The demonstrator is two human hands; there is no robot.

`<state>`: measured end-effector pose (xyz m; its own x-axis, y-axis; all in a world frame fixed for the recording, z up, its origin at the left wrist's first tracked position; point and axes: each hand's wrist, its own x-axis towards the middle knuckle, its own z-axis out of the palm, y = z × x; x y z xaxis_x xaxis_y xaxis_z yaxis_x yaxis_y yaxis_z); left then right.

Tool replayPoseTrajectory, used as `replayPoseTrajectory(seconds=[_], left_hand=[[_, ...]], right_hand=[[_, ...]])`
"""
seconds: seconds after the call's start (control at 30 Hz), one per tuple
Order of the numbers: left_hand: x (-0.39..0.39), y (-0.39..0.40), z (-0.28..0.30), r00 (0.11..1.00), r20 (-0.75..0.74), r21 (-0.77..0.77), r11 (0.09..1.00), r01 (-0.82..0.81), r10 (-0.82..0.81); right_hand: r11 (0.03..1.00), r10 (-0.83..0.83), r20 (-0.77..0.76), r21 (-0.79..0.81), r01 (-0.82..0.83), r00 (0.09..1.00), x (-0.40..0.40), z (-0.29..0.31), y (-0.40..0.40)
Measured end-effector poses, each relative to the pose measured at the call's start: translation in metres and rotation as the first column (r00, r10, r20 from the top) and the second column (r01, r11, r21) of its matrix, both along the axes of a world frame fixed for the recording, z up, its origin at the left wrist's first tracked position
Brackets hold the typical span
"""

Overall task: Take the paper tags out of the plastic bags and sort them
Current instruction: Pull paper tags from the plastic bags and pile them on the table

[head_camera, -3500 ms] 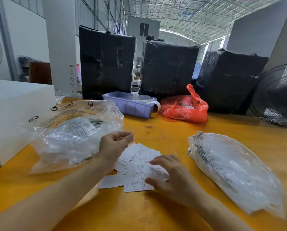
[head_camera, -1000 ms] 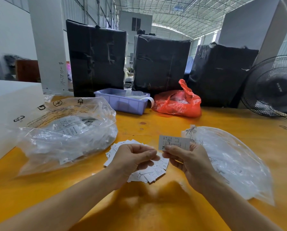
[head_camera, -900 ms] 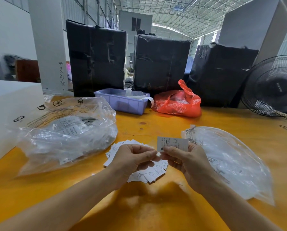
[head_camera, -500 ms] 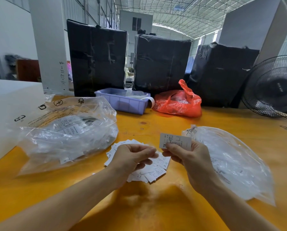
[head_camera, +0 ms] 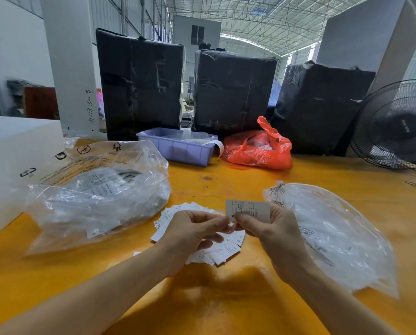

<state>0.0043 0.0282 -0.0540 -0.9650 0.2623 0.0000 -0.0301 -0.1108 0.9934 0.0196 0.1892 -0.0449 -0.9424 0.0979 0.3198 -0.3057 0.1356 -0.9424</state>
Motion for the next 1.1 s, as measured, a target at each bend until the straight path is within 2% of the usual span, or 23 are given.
replayPoseTrajectory(seconds=[0.27,0.53,0.77,0.97,1.1], left_hand=[[-0.0023,-0.0016,0.0007,0.999,-0.013,0.01,0.999,-0.051,0.051],[-0.0014,-0.0005,0.0001,0.998,-0.033,-0.021,0.998,-0.058,0.057],[-0.0008,-0.0007,0.0004,0.998,-0.037,-0.025,0.998,-0.061,0.06],[-0.0007,-0.0008,-0.0007,0.998,-0.047,-0.045,0.998,-0.053,0.051],[-0.0004,-0.0021,-0.0011,0.995,-0.086,-0.065,0.996,-0.062,0.057]], right_hand=[[0.995,0.051,0.033,0.089,-0.054,0.998,0.0013,0.0029,0.0013],[0.994,-0.054,-0.002,0.094,0.054,0.999,0.0016,0.0043,0.002],[0.988,-0.052,-0.017,0.146,0.054,0.999,0.003,0.004,0.0],[0.983,0.005,0.016,0.181,-0.008,1.0,0.0031,0.0028,-0.0003],[0.982,0.083,0.122,0.16,-0.102,0.989,0.0029,0.0053,0.0032]])
